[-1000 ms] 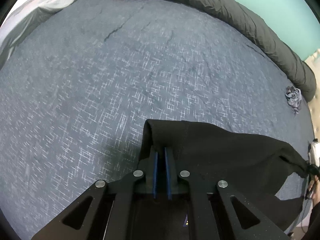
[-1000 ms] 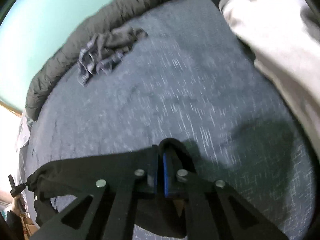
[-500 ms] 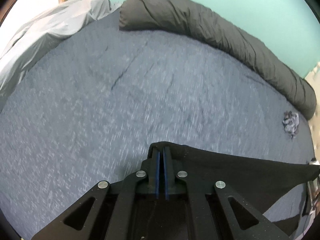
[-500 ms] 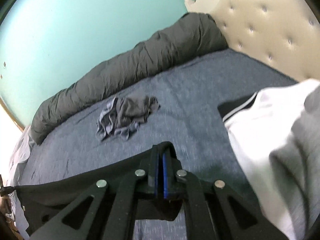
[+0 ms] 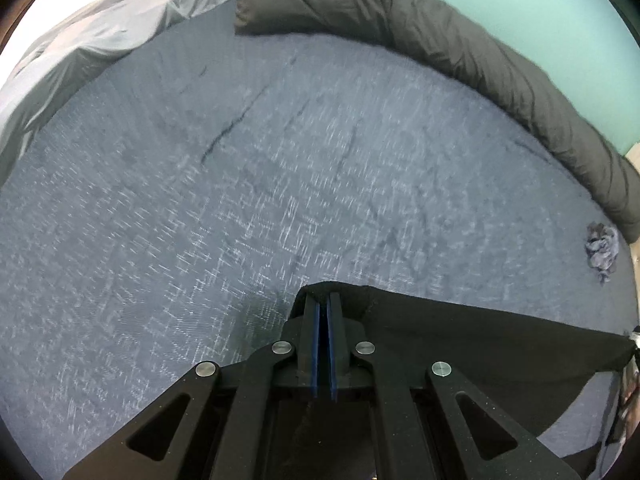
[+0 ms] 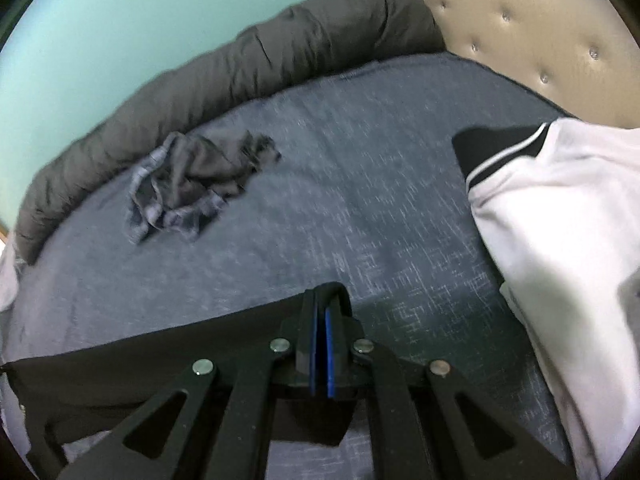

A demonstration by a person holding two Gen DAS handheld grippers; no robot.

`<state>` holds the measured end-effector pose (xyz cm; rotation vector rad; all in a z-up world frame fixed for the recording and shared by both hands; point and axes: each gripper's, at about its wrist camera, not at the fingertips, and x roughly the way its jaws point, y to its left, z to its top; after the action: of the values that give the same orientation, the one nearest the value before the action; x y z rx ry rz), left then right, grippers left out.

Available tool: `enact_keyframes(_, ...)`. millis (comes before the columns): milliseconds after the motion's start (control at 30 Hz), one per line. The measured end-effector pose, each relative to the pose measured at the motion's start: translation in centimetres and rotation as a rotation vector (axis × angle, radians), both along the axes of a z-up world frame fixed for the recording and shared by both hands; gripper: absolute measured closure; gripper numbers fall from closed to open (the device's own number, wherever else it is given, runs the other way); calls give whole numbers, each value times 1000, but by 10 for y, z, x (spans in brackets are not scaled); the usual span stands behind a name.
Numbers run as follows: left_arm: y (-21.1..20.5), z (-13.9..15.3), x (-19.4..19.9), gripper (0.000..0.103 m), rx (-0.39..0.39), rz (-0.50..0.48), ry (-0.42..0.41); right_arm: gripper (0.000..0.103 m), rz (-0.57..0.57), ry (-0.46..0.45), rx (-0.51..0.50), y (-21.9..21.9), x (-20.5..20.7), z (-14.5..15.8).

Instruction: Fold clothes

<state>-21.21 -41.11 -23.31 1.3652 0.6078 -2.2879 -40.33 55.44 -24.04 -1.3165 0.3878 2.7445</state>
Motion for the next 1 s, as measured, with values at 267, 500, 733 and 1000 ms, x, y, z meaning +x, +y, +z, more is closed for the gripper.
enact_keyframes(267, -1, -28, -9, 89, 11, 21, -6, 74, -60, -14, 92, 2, -11, -9)
enact_keyframes(500, 5, -6, 19, 75, 6, 33, 36, 69, -14, 51, -119, -13, 25, 9)
enact_keyframes(733, 57, 3, 40, 70, 25, -83, 30, 59, 149, -52, -325, -90, 45, -13)
enact_keyframes(1000, 149, -13, 34, 66, 90, -278, 38, 54, 234, -148, -388, -173, 50, -33)
